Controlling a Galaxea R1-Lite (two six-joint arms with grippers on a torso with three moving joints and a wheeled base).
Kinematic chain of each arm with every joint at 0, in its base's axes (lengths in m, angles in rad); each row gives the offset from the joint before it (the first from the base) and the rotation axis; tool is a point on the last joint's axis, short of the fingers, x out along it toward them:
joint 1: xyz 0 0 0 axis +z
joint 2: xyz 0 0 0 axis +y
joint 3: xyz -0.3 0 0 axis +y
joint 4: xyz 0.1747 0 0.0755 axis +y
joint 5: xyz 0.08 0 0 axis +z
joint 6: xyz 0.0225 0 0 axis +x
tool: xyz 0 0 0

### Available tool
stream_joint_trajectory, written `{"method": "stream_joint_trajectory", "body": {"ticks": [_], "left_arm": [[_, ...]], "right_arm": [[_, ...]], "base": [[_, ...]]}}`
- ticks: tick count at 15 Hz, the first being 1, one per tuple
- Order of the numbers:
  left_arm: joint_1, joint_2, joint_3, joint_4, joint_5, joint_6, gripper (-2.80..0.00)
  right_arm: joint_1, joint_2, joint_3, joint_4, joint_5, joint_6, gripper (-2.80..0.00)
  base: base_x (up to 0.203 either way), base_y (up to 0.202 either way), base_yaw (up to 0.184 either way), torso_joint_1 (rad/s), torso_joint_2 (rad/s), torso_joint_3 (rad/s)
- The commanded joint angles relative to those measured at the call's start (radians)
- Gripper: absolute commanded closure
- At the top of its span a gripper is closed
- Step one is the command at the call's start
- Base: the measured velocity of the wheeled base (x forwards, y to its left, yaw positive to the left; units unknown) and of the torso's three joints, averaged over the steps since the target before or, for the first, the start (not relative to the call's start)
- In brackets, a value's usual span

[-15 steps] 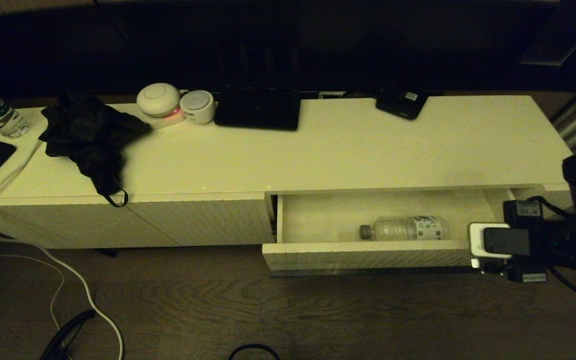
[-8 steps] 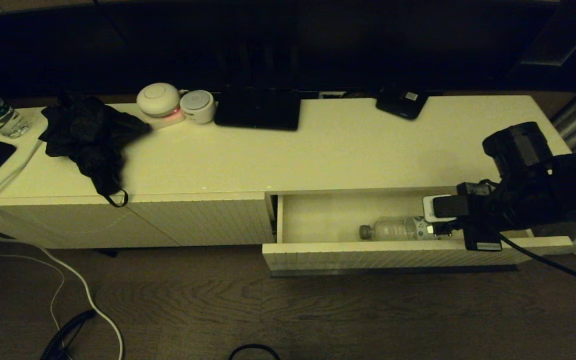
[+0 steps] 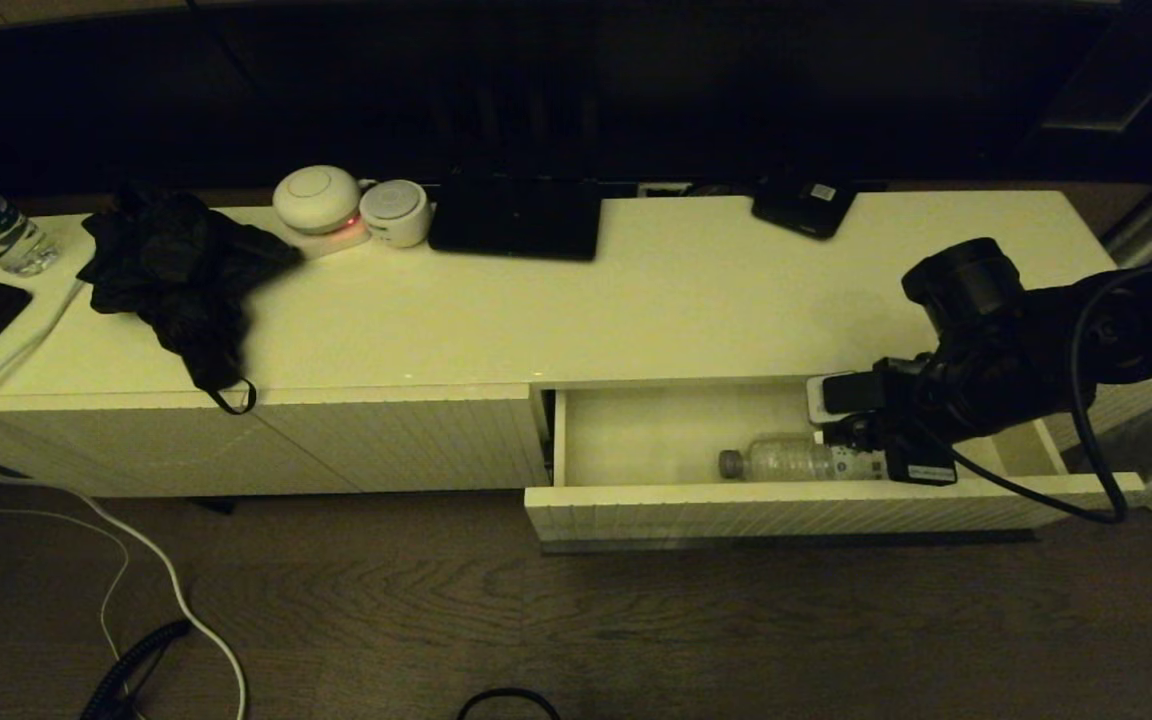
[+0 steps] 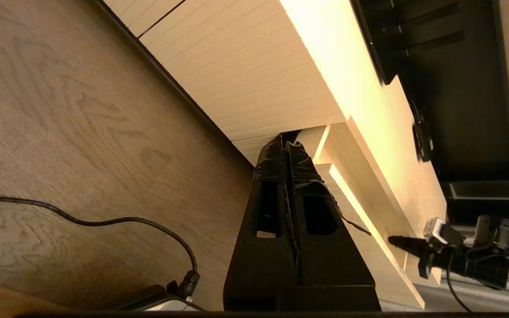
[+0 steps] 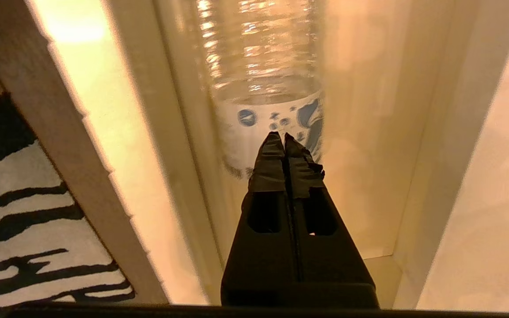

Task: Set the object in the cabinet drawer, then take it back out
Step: Open the drawer

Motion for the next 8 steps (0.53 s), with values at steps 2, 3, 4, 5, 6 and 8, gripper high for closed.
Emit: {"method": "stream_joint_trajectory", "body": {"ticks": [2, 3, 4, 5, 6, 8], "left_arm": [[0.0, -0.002, 0.0, 0.0, 0.0, -0.006, 0.0], [0.0, -0.002, 0.0, 0.0, 0.0, -0.006, 0.0], [0.0, -0.002, 0.0, 0.0, 0.0, -0.006, 0.0], [0.0, -0.002, 0.0, 0.0, 0.0, -0.006, 0.0], [0.0, -0.002, 0.0, 0.0, 0.0, -0.006, 0.0], [0.0, -0.002, 0.0, 0.0, 0.0, -0.006, 0.0]], "right_arm": [[0.008, 0.006, -0.009, 0.043, -0.003, -0.008, 0.0], [0.009, -0.003, -0.008, 0.086, -0.004, -0.009, 0.0], [0.009, -0.012, 0.001, 0.122, -0.004, -0.009, 0.0], [0.01, -0.018, 0.016, 0.133, -0.005, -0.009, 0.0], [0.01, -0.023, 0.041, 0.134, -0.004, -0.009, 0.0], [0.015, -0.034, 0.08, 0.136, -0.004, -0.009, 0.0]], "base": [[0.0, 0.0, 0.0, 0.0, 0.0, 0.0], [0.0, 0.0, 0.0, 0.0, 0.0, 0.0], [0.0, 0.0, 0.0, 0.0, 0.0, 0.0], [0.0, 0.0, 0.0, 0.0, 0.0, 0.0], [0.0, 0.0, 0.0, 0.0, 0.0, 0.0], [0.0, 0.0, 0.0, 0.0, 0.0, 0.0]]}}
